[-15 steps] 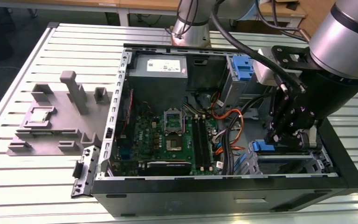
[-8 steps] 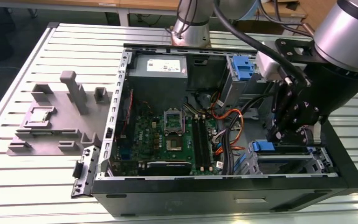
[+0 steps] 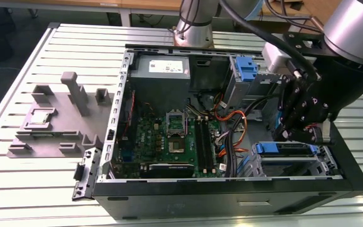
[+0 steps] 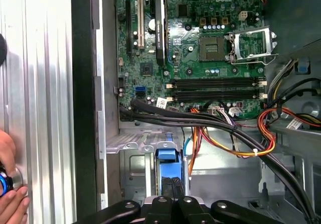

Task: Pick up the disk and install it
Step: 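Insert the first disk wire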

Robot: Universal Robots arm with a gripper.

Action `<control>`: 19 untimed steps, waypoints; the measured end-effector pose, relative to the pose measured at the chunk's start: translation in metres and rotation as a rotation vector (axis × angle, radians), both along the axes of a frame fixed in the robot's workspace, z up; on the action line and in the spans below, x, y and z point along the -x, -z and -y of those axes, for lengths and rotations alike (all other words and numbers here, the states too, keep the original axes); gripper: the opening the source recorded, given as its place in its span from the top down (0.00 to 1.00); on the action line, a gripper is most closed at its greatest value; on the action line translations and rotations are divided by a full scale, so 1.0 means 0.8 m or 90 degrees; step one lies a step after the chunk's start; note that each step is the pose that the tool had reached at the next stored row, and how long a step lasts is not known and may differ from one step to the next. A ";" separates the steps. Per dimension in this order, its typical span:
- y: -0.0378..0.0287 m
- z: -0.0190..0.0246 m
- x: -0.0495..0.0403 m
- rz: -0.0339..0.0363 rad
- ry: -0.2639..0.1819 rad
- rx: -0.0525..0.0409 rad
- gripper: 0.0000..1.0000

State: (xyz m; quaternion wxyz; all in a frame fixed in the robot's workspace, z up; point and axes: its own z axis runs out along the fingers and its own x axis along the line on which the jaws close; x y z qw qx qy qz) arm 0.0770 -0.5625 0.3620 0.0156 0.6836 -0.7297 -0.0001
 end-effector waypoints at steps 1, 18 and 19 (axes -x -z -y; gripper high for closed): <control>-0.0014 0.0000 0.000 0.0000 0.000 0.0000 0.90; -0.0141 0.0000 0.000 0.0000 0.000 0.0009 0.90; -0.0141 0.0000 0.000 0.0000 0.000 0.0010 0.90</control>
